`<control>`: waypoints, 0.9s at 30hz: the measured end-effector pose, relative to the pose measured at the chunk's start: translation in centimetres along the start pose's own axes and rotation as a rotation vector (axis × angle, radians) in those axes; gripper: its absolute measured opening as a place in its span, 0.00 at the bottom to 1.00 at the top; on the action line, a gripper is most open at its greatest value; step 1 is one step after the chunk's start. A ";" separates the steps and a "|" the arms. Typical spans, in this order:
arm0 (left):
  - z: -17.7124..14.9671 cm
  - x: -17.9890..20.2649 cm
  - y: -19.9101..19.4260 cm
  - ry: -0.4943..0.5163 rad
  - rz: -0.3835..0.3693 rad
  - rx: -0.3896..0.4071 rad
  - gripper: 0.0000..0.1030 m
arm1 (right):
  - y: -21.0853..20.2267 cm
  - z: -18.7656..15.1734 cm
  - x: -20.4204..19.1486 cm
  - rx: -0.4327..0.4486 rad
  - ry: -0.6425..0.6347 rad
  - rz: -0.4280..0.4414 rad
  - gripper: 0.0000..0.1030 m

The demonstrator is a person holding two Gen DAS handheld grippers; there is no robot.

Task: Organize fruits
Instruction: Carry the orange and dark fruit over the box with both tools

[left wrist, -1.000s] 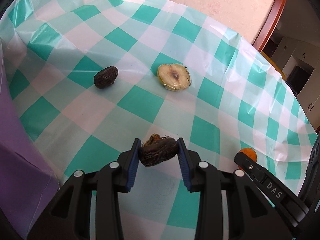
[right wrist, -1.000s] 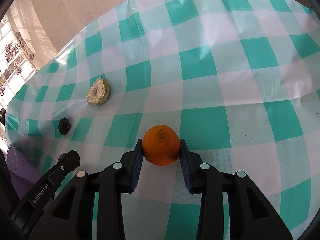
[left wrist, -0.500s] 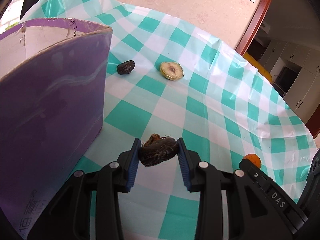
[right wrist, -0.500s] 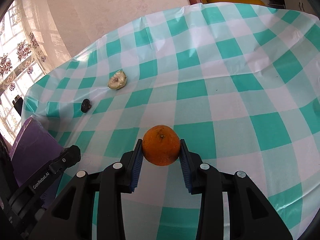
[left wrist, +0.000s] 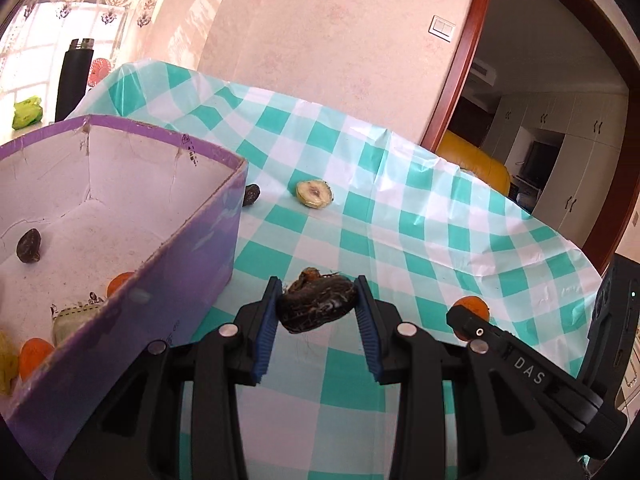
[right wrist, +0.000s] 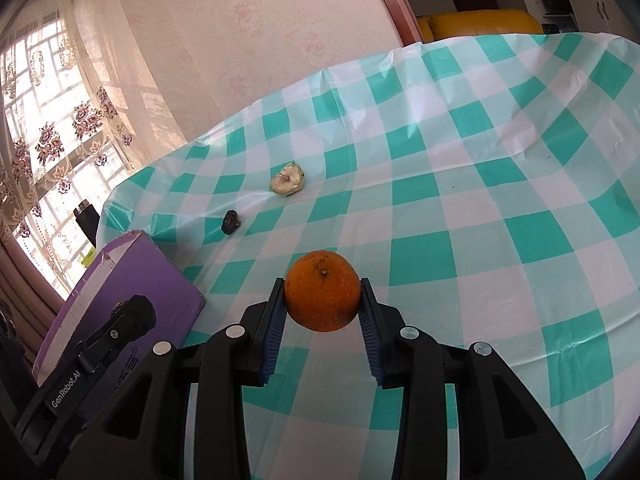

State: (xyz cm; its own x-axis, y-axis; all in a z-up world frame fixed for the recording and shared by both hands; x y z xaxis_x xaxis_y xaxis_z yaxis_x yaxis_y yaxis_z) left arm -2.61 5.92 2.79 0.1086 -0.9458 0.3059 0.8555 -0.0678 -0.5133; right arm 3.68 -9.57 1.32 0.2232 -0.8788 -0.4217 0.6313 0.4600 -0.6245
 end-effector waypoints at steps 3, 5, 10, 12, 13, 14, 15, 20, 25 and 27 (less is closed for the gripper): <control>1.1 0.9 -3.2 0.049 -0.012 0.077 0.36 | -1.1 0.3 -2.2 0.031 -0.030 0.037 0.35; 1.9 0.9 -5.1 0.063 -0.009 0.122 0.36 | -1.9 0.6 -3.8 0.055 -0.062 0.051 0.35; 3.5 -0.5 -9.0 0.069 0.033 0.190 0.36 | -3.1 0.8 -7.7 0.077 -0.125 0.100 0.35; 4.1 -1.8 -10.2 0.070 0.097 0.199 0.36 | -3.3 0.7 -9.4 0.070 -0.152 0.127 0.35; 4.2 -2.4 -10.6 0.066 0.127 0.197 0.36 | -3.4 0.6 -10.4 0.065 -0.171 0.139 0.35; 4.4 -3.2 -11.2 0.059 0.141 0.193 0.36 | -3.5 0.5 -11.4 0.063 -0.192 0.145 0.35; 4.6 -4.0 -11.7 0.052 0.159 0.192 0.36 | -3.5 0.4 -12.5 0.060 -0.216 0.157 0.35; 5.8 -8.1 -14.5 0.022 0.244 0.228 0.36 | -3.9 -0.3 -17.5 0.055 -0.319 0.222 0.35; 5.5 -12.5 -15.3 0.002 0.336 0.182 0.36 | -2.5 -1.6 -22.1 -0.003 -0.420 0.250 0.35; 5.1 -14.3 -15.0 -0.009 0.368 0.143 0.36 | -1.7 -2.4 -23.8 -0.033 -0.477 0.240 0.35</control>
Point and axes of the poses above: each gripper's, at about its wrist camera, not at the fingertips, and y roughly the way its jaws point, x to its right, z to its top, the point moved 10 cm from there along y, roughly the way its jaws point, and after that the axes turned 6 degrees about -x, right-handed, at the moved point
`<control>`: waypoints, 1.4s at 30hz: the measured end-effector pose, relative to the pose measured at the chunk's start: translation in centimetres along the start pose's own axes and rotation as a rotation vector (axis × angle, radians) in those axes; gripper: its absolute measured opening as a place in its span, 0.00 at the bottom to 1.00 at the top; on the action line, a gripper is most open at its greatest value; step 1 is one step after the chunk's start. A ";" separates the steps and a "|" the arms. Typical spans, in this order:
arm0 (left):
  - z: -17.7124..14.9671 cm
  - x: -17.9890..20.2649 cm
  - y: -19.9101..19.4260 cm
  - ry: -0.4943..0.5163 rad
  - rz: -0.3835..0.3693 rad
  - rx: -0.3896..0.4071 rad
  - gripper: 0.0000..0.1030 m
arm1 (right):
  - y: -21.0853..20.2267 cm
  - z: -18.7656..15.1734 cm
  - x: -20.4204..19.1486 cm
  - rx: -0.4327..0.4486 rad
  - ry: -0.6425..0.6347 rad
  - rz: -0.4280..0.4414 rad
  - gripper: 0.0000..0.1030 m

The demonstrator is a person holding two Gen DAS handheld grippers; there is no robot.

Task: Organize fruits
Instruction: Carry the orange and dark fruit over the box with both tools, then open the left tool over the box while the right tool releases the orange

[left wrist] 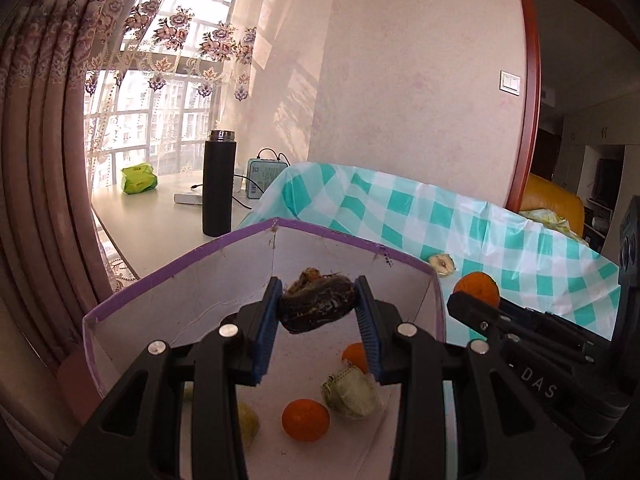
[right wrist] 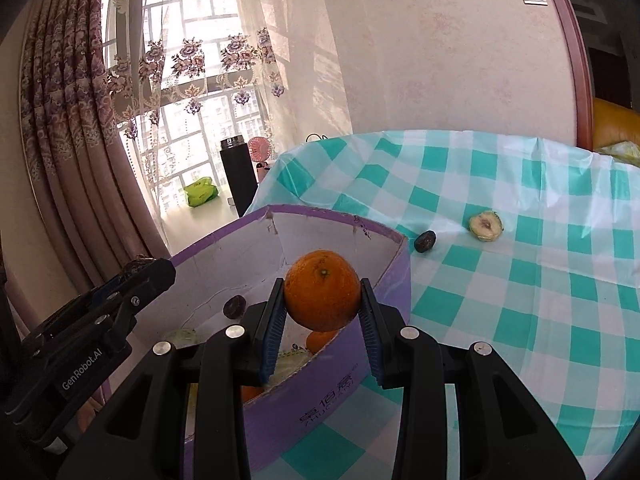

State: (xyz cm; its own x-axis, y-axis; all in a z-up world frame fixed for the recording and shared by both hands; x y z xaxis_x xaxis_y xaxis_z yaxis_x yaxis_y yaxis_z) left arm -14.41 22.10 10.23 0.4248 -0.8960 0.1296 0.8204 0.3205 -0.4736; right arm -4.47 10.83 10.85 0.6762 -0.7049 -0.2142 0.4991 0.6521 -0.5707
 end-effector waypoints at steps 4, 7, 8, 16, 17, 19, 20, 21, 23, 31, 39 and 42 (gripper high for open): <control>-0.7 -3.6 1.6 -0.015 0.066 -0.072 0.36 | 2.5 -0.2 -2.7 -0.082 -0.116 -0.035 0.35; -1.2 -5.5 3.1 -0.007 0.093 -0.158 0.36 | 4.6 -0.7 -3.7 -0.160 -0.192 -0.075 0.35; -1.4 -6.0 3.4 -0.003 0.099 -0.184 0.36 | 5.3 -0.9 -4.0 -0.195 -0.212 -0.082 0.35; -3.7 -7.1 6.4 0.176 0.147 -0.444 0.37 | 10.9 -4.3 -4.0 -0.531 -0.391 -0.160 0.36; -4.3 -7.0 6.8 0.210 0.158 -0.481 0.37 | 11.2 -4.6 -3.7 -0.548 -0.430 -0.201 0.36; -5.0 -7.0 7.3 0.230 0.154 -0.518 0.37 | 11.6 -4.8 -3.2 -0.571 -0.457 -0.233 0.36; -5.4 -7.1 7.5 0.237 0.156 -0.536 0.37 | 11.6 -4.9 -3.0 -0.576 -0.454 -0.233 0.36; -5.6 -7.1 7.6 0.248 0.159 -0.549 0.37 | 11.6 -4.9 -2.8 -0.581 -0.455 -0.228 0.36; -5.7 -7.1 7.6 0.262 0.160 -0.557 0.37 | 11.5 -5.0 -2.7 -0.586 -0.459 -0.225 0.36; -5.2 -7.5 7.4 0.273 0.203 -0.552 0.80 | 11.6 -5.2 -3.0 -0.579 -0.466 -0.222 0.49; -4.0 -8.6 6.7 0.270 0.264 -0.514 0.95 | 11.4 -5.2 -3.7 -0.553 -0.457 -0.184 0.65; -3.8 -8.2 6.6 0.285 0.270 -0.500 0.95 | 10.9 -4.6 -3.7 -0.522 -0.443 -0.174 0.68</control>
Point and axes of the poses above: each gripper's, at about its wrist camera, not at the fingertips, and y roughly the way its jaws point, x to its right, z to its top, the point moved 10 cm from there along y, roughly the way its jaws point, and after that the axes turned 6 degrees about -x, right-handed, at the moved point
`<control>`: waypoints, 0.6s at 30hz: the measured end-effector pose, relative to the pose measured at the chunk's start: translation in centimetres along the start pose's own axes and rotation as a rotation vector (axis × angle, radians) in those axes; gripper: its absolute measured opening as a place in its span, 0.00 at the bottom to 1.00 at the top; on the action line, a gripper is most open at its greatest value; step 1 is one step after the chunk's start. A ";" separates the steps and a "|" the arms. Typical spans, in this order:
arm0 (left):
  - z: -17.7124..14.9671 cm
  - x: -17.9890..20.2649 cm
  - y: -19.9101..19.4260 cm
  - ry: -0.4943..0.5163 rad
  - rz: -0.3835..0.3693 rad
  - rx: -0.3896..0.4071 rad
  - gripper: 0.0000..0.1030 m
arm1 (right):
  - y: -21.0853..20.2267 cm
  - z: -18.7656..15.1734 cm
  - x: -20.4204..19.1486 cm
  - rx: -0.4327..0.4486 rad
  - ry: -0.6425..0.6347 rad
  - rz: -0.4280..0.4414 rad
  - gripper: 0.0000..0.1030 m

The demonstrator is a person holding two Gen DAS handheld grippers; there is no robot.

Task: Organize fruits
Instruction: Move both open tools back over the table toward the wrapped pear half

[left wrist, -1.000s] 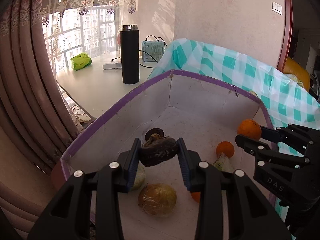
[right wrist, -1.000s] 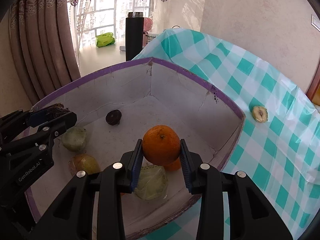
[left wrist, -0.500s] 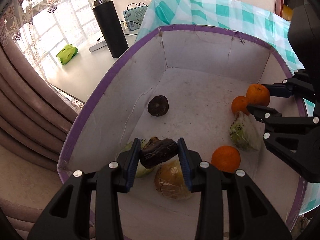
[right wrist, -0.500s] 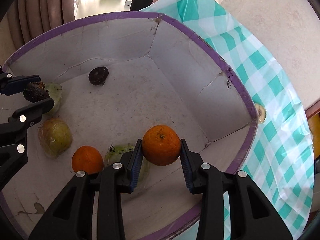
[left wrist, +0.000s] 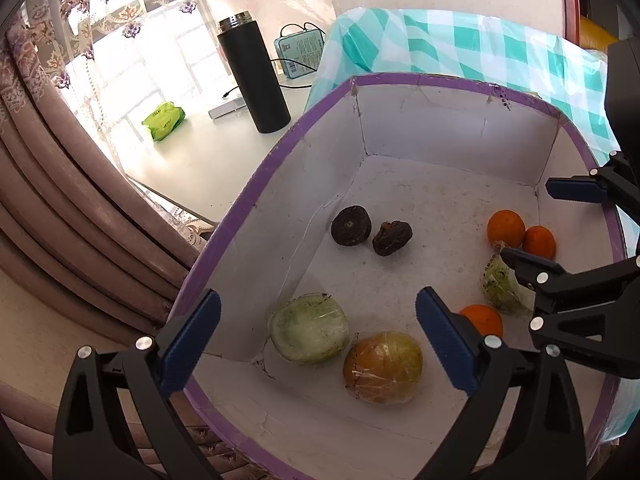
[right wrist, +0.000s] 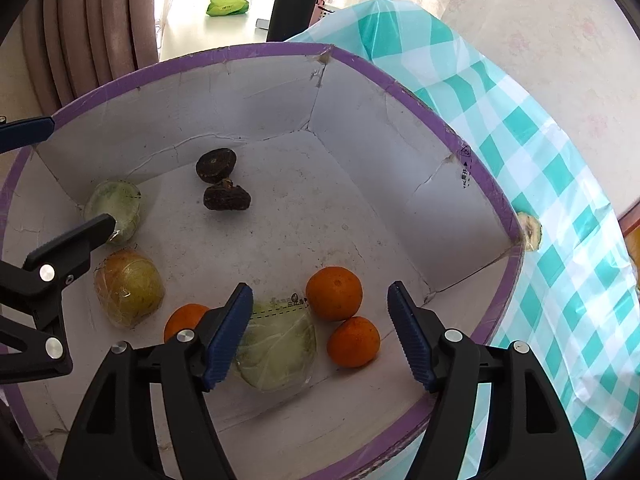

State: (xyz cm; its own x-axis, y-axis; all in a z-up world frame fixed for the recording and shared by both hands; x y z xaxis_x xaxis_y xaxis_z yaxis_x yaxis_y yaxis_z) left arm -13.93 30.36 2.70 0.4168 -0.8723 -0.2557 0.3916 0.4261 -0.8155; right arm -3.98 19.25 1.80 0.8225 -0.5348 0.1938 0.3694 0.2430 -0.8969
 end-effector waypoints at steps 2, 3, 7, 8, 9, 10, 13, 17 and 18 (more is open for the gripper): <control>0.1 0.2 -0.2 0.009 0.005 0.012 0.95 | -0.8 0.2 0.6 0.033 0.007 -0.027 0.76; 0.2 0.4 -0.3 0.014 0.012 0.015 0.96 | -1.3 0.2 1.0 0.051 0.012 -0.040 0.79; 0.3 1.1 -0.3 0.036 0.035 0.014 0.97 | -3.1 0.4 2.5 0.121 0.057 -0.023 0.84; 0.4 1.3 -0.4 0.040 0.041 0.014 0.97 | -3.4 0.4 2.9 0.136 0.069 -0.021 0.84; 0.5 1.5 -0.5 0.045 0.046 0.015 0.97 | -3.7 0.3 3.3 0.152 0.080 -0.016 0.84; 0.5 1.7 -0.7 0.051 0.050 0.017 0.97 | -4.1 0.2 3.6 0.169 0.091 -0.011 0.84; 1.0 2.5 -1.8 0.074 0.077 0.040 0.97 | -5.4 -0.4 5.0 0.232 0.142 -0.002 0.84; 2.4 4.7 -4.8 0.109 0.105 0.150 0.97 | -8.1 -2.1 8.5 0.367 0.247 0.005 0.84; 2.9 5.6 -5.9 0.119 0.103 0.191 0.97 | -8.5 -2.7 9.8 0.391 0.282 0.002 0.84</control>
Point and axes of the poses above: each gripper's, at about its wrist camera, not at the fingertips, and y roughly the way its jaws point, x to its right, z to its top, the point moved 10 cm from there along y, roughly the way its jaws point, and after that the axes turned 6 degrees about -x, right-handed, at the moved point
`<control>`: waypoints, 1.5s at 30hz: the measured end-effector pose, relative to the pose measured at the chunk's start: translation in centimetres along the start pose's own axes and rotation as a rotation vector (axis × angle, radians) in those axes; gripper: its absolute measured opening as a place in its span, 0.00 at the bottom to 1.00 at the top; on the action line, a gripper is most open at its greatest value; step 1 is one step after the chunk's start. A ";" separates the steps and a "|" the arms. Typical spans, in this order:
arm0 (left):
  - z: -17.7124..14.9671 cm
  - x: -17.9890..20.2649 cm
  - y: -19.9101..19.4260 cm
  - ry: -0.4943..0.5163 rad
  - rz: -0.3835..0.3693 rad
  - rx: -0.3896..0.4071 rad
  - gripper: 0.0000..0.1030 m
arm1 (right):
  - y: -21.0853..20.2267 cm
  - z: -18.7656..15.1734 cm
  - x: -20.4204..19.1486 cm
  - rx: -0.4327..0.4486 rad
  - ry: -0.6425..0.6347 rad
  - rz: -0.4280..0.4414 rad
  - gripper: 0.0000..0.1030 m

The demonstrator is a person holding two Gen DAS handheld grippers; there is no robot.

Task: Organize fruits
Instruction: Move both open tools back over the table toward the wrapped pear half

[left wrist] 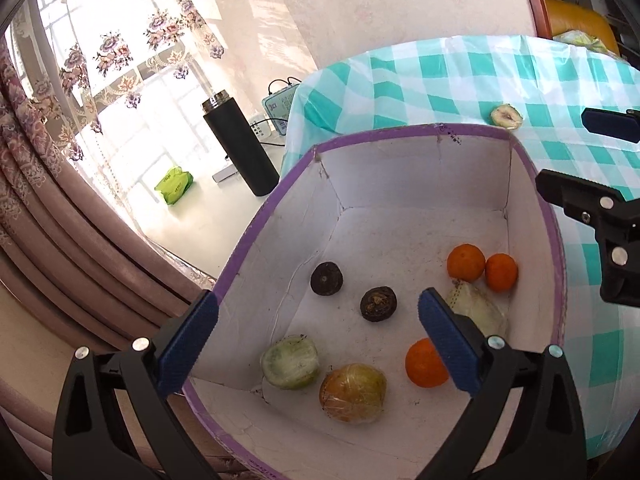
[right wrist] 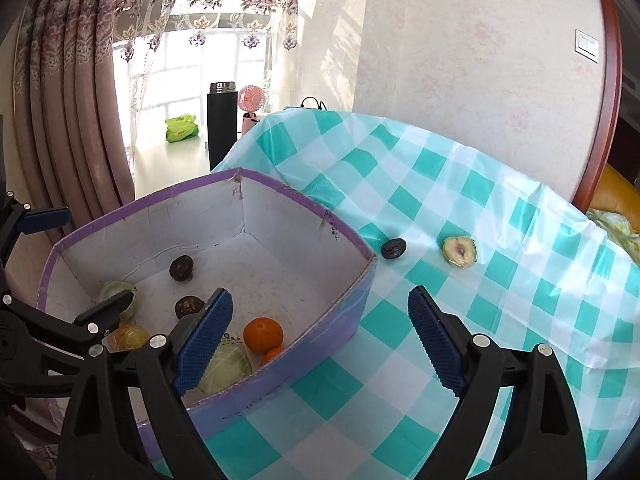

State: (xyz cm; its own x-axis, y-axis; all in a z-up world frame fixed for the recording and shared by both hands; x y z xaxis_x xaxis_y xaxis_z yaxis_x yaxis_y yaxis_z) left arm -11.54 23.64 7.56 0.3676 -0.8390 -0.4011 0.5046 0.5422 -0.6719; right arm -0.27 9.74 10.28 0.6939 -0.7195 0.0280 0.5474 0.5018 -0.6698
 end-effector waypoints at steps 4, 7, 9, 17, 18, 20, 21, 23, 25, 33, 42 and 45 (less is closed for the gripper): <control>3.4 4.7 -5.5 0.039 -0.066 0.209 0.98 | -1.6 -1.5 6.8 0.055 0.181 -0.018 0.84; 5.6 10.0 -10.2 0.087 -0.191 0.385 0.98 | -1.6 -4.3 12.6 0.049 0.319 -0.060 0.84; 6.5 14.2 -12.5 0.138 -0.255 0.482 0.98 | -1.2 -6.8 16.6 0.028 0.407 -0.117 0.84; 7.1 29.9 -9.8 0.165 -0.699 0.377 0.98 | 1.2 -13.7 26.3 -0.039 0.578 -0.248 0.84; 7.5 30.7 -8.6 0.134 -0.715 0.356 0.98 | 1.6 -14.2 27.3 -0.045 0.589 -0.257 0.84; 8.5 31.7 -6.4 0.085 -0.714 0.337 0.98 | 2.5 -14.7 29.2 -0.054 0.616 -0.264 0.84; 9.1 32.1 -4.9 0.064 -0.699 0.319 0.98 | 3.0 -14.9 30.0 -0.061 0.626 -0.267 0.84; 10.1 32.4 -1.7 0.027 -0.663 0.270 0.98 | 4.2 -15.0 31.4 -0.075 0.641 -0.256 0.84; 11.1 32.0 1.8 -0.026 -0.601 0.227 0.98 | 5.2 -14.8 32.3 -0.084 0.650 -0.235 0.84; 14.7 30.9 10.4 -0.177 -0.531 0.065 0.98 | 8.7 -12.3 33.9 -0.082 0.653 -0.177 0.84; 14.0 33.7 10.9 -0.097 -0.672 -0.011 0.98 | 15.7 -5.9 31.3 -0.124 0.442 -0.044 0.84; 13.7 34.5 10.0 -0.047 -0.689 0.002 0.98 | 18.7 -3.9 29.6 -0.175 0.322 0.032 0.84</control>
State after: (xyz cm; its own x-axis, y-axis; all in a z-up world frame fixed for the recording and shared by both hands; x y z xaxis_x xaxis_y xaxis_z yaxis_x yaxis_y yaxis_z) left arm 16.93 0.74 -4.49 -0.0038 -0.9896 0.1440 0.6369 -0.1134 -0.7625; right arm 28.73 -4.02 -4.32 0.5117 -0.8328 -0.2112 0.4201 0.4570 -0.7840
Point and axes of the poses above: each gripper's, at about its wrist camera, not at the fingertips, and y roughly the way its jaws point, x to its right, z to its top, the point moved 10 cm from there along y, roughly the way its jaws point, and after that the axes turned 6 degrees about -x, right-handed, at the moved point
